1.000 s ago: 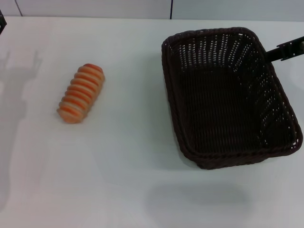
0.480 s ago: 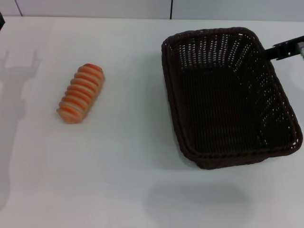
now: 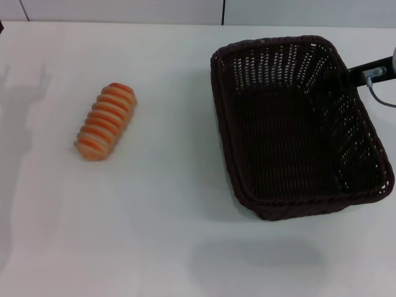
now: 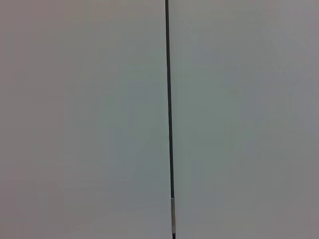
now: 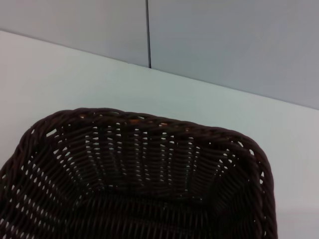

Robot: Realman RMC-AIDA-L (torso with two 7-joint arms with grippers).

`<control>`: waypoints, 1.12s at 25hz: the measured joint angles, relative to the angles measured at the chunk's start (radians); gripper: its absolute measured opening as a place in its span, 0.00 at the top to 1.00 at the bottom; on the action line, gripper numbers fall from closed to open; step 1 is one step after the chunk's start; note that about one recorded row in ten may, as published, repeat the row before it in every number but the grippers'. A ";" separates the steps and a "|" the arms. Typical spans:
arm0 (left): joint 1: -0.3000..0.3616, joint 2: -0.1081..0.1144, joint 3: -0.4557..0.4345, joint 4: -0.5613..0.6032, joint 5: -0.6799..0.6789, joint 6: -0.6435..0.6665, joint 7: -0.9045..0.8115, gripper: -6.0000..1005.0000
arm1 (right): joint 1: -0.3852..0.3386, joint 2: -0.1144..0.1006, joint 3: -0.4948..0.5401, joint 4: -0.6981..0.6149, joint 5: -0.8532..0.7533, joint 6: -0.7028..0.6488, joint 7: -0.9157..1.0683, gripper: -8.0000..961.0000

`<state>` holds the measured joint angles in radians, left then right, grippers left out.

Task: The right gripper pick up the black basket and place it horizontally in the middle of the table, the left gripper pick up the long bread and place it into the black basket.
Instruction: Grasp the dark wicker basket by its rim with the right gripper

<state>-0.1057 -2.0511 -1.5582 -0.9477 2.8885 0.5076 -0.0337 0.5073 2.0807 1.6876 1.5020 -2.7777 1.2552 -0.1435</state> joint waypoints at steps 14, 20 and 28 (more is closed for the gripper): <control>-0.002 0.002 -0.002 0.000 0.000 0.000 0.003 0.22 | -0.034 0.000 0.000 -0.069 0.037 -0.084 0.001 0.43; -0.002 0.001 -0.002 -0.004 0.000 -0.006 0.010 0.22 | -0.042 -0.003 -0.014 -0.060 0.047 -0.086 -0.054 0.45; -0.002 0.000 -0.002 -0.006 0.000 -0.007 0.010 0.22 | -0.059 -0.006 -0.051 -0.060 0.025 -0.134 -0.130 0.62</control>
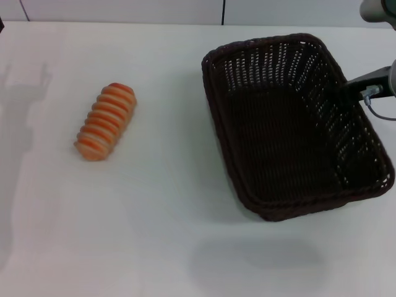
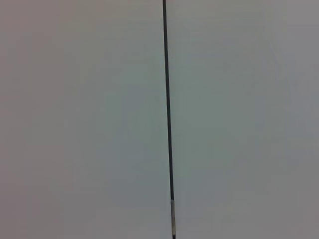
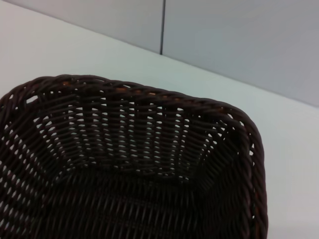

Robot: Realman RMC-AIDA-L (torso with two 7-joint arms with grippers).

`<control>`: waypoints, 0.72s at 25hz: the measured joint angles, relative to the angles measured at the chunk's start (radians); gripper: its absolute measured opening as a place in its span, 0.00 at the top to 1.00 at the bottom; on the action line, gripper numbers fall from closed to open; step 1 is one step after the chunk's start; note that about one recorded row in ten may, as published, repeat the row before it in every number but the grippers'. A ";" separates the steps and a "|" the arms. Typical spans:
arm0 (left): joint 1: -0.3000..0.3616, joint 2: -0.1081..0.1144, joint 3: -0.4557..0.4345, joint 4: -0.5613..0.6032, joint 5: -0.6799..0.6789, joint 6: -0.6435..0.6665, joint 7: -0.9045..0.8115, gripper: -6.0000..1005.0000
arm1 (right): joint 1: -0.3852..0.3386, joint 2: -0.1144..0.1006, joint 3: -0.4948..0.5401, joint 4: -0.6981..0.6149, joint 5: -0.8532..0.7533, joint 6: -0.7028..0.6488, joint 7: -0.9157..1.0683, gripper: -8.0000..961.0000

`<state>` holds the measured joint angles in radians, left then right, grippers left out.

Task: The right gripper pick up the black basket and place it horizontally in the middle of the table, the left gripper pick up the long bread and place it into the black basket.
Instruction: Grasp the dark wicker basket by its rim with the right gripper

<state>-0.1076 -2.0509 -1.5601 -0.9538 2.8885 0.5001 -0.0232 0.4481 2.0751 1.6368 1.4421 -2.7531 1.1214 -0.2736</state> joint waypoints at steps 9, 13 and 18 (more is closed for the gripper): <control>0.000 0.001 -0.001 -0.003 0.000 -0.001 0.000 0.22 | -0.020 -0.001 0.007 0.035 -0.008 -0.056 -0.155 0.75; -0.001 0.001 -0.001 -0.004 0.000 -0.002 0.000 0.22 | -0.057 0.001 0.010 0.099 0.005 -0.124 -0.303 0.75; -0.001 0.001 -0.002 -0.005 0.000 -0.005 0.000 0.22 | -0.079 -0.002 0.104 0.111 0.261 -0.177 -0.556 0.75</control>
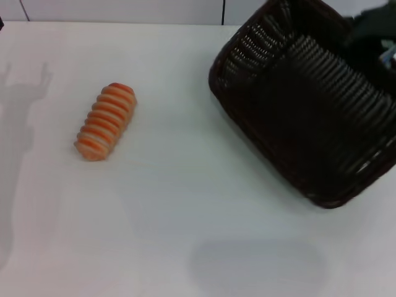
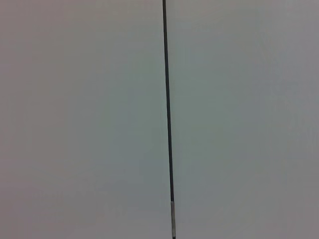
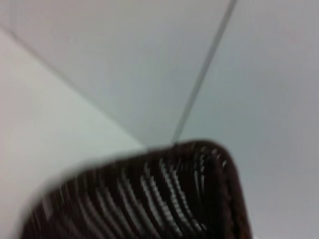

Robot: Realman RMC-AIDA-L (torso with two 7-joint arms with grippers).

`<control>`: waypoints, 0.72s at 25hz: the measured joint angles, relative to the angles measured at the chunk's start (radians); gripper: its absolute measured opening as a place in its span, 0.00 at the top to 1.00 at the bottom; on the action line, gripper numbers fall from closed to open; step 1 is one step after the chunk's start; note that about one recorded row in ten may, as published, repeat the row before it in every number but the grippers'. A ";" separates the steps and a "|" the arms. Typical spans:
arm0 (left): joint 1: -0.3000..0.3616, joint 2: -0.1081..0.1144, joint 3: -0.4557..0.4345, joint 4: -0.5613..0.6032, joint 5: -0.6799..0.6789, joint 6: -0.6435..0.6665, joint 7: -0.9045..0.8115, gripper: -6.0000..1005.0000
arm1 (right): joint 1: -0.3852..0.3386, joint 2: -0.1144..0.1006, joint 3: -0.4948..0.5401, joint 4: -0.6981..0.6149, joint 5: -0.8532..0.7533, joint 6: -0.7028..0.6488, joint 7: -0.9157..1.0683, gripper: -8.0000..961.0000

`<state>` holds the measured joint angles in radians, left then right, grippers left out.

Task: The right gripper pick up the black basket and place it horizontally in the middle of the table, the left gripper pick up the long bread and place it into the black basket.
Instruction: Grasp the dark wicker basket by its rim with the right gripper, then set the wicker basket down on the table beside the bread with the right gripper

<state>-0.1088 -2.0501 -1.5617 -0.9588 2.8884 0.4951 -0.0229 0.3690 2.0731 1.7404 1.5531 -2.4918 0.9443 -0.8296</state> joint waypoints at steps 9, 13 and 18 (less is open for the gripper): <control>-0.001 -0.004 0.000 -0.002 0.000 -0.009 0.000 0.22 | 0.103 -0.004 0.237 -0.214 0.418 0.093 -0.300 0.81; -0.002 -0.004 0.000 -0.002 0.000 -0.011 0.000 0.22 | 0.166 -0.015 0.298 -0.341 0.483 0.152 -0.378 0.84; -0.004 -0.006 -0.001 -0.010 0.000 -0.023 0.000 0.22 | 0.221 -0.028 0.307 -0.440 0.535 0.228 -0.458 0.86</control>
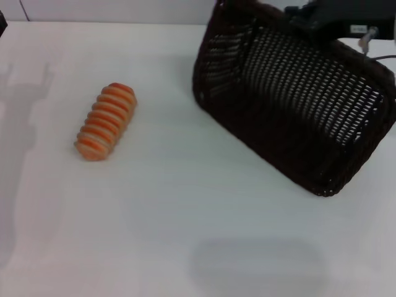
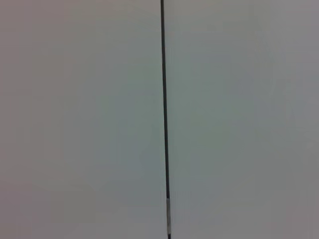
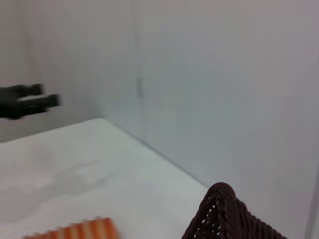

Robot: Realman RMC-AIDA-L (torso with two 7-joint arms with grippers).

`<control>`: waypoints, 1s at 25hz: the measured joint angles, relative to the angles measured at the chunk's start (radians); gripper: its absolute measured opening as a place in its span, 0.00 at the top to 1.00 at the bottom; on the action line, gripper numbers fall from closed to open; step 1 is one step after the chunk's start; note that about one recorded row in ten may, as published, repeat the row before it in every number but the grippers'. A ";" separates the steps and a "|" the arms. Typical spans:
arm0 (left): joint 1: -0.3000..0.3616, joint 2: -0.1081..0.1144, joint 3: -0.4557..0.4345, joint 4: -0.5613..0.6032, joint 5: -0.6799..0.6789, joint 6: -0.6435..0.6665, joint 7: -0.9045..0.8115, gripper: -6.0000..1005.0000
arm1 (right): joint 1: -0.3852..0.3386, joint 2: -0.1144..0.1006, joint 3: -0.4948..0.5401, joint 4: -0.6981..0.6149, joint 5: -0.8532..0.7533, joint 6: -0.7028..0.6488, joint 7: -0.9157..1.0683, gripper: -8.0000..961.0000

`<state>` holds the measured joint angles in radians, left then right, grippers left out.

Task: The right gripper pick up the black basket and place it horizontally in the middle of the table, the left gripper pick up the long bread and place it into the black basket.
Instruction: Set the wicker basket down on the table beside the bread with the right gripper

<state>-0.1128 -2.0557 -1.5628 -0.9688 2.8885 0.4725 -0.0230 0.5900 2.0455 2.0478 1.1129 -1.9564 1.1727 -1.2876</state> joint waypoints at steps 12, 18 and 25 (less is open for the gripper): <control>-0.009 0.000 0.000 -0.009 0.000 -0.011 0.000 0.23 | 0.043 -0.015 0.034 -0.075 0.058 0.232 -0.125 0.87; -0.012 -0.001 0.007 -0.017 0.000 -0.016 0.000 0.23 | 0.053 -0.019 0.040 -0.077 0.056 0.361 -0.170 0.87; -0.012 -0.002 0.017 -0.018 0.000 -0.017 0.000 0.23 | 0.068 -0.030 0.040 -0.122 0.066 0.491 -0.219 0.87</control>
<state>-0.1243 -2.0580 -1.5459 -0.9864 2.8884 0.4553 -0.0231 0.6584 2.0155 2.0879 0.9905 -1.8906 1.6632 -1.5069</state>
